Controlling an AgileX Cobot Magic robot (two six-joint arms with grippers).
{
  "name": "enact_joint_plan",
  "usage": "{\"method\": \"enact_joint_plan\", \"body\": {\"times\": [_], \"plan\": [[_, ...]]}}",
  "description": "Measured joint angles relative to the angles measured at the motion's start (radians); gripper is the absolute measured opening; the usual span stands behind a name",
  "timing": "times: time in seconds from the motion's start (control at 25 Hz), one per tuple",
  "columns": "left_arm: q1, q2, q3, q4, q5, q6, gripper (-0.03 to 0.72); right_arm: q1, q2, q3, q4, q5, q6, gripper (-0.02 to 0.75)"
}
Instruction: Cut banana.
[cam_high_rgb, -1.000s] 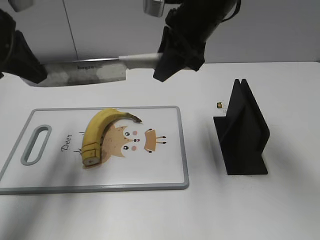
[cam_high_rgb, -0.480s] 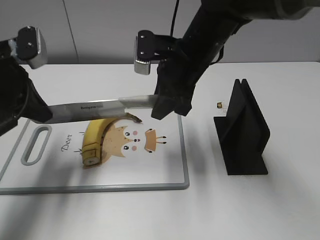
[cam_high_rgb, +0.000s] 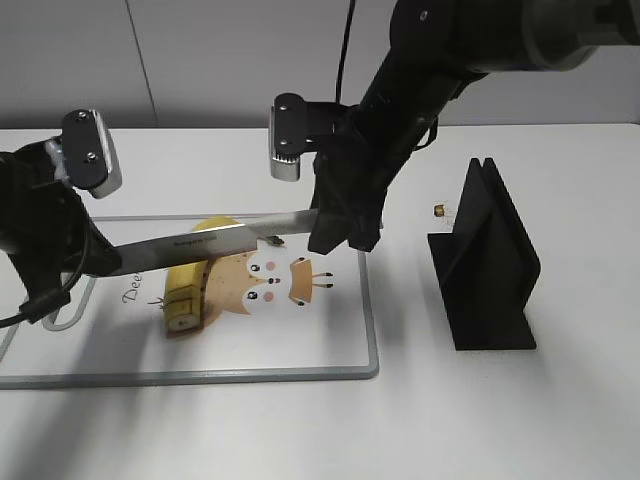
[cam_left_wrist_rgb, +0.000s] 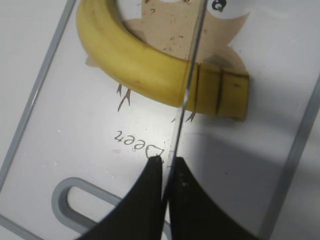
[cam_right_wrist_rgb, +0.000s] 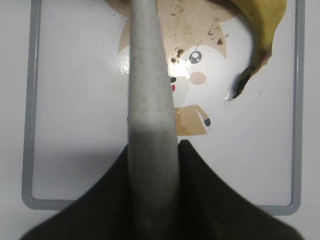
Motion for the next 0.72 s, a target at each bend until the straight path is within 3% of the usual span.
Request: {"method": "enact_joint_plan", "body": {"times": [0.72], "plan": [[-0.002,0.074,0.006,0.001,-0.079,0.001,0.003,0.002,0.046,0.0,0.005,-0.055,-0.003,0.181]]}}
